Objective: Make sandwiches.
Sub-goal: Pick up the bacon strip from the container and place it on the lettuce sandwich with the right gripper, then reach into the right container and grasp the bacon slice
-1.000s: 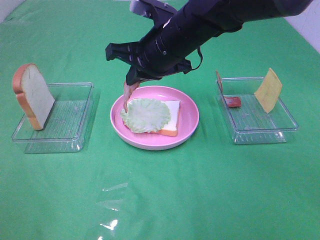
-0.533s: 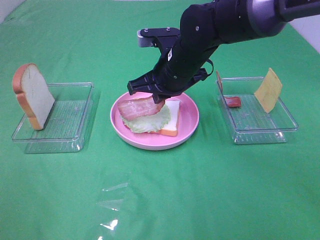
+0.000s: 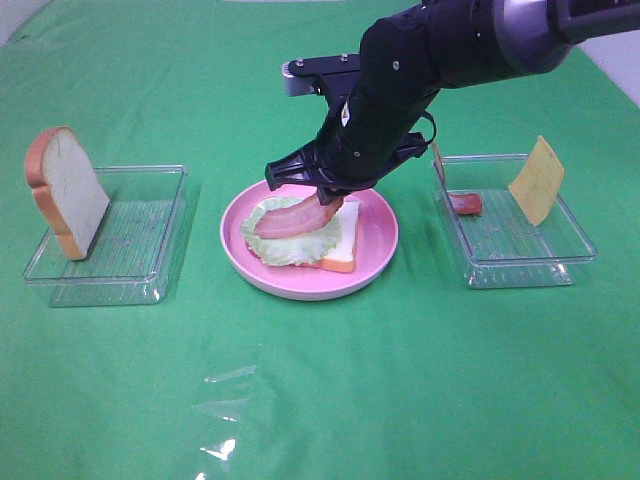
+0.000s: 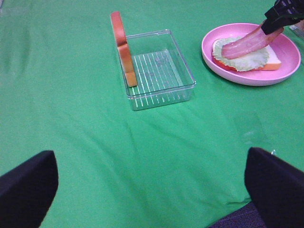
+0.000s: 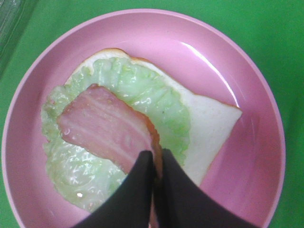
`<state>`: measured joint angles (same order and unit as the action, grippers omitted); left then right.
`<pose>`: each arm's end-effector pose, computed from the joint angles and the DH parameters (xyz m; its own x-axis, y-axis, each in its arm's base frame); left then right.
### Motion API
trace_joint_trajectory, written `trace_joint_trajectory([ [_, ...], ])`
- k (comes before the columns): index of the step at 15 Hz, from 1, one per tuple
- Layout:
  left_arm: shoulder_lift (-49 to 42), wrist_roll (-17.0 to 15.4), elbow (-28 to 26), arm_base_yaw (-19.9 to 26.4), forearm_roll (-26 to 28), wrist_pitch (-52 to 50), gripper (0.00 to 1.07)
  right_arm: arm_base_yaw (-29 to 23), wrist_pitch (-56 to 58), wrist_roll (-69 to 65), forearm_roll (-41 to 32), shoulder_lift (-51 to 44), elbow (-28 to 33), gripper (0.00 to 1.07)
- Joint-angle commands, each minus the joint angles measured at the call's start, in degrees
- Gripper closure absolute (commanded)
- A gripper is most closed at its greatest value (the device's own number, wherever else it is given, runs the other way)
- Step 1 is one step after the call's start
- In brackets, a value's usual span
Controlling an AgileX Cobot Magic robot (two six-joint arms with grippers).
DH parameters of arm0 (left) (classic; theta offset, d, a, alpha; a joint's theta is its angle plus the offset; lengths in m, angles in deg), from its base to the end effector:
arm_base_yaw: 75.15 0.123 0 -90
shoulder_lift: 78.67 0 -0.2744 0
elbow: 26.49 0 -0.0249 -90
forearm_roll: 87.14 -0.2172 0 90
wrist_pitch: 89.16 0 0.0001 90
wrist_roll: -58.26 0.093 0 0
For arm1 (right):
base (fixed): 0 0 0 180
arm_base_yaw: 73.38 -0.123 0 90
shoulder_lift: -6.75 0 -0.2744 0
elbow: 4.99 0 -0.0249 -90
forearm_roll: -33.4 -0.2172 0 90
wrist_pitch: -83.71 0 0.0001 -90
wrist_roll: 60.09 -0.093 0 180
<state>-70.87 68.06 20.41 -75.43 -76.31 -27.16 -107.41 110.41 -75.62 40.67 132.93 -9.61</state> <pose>-0.0269 -0.0153 0.2654 -0.4286 0.0823 -0.8997 0.1891 0.9820 -0.0002 0.3420 0.2246 0.1732 -0.7784 -0.3366 -0.5298 -0.4168 0.9083 0.0353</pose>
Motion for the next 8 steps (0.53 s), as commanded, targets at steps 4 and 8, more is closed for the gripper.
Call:
trace_joint_trajectory([
  [4,-1.0,0.1,0.0,0.2,0.2,-0.1,0.05,-0.1,1.9,0.2,0.7,-0.8,-0.7,0.09],
  [8,-1.0,0.1,0.0,0.2,0.2,-0.1,0.05,-0.1,5.9,3.2,0.9,-5.1,-1.7,0.09],
])
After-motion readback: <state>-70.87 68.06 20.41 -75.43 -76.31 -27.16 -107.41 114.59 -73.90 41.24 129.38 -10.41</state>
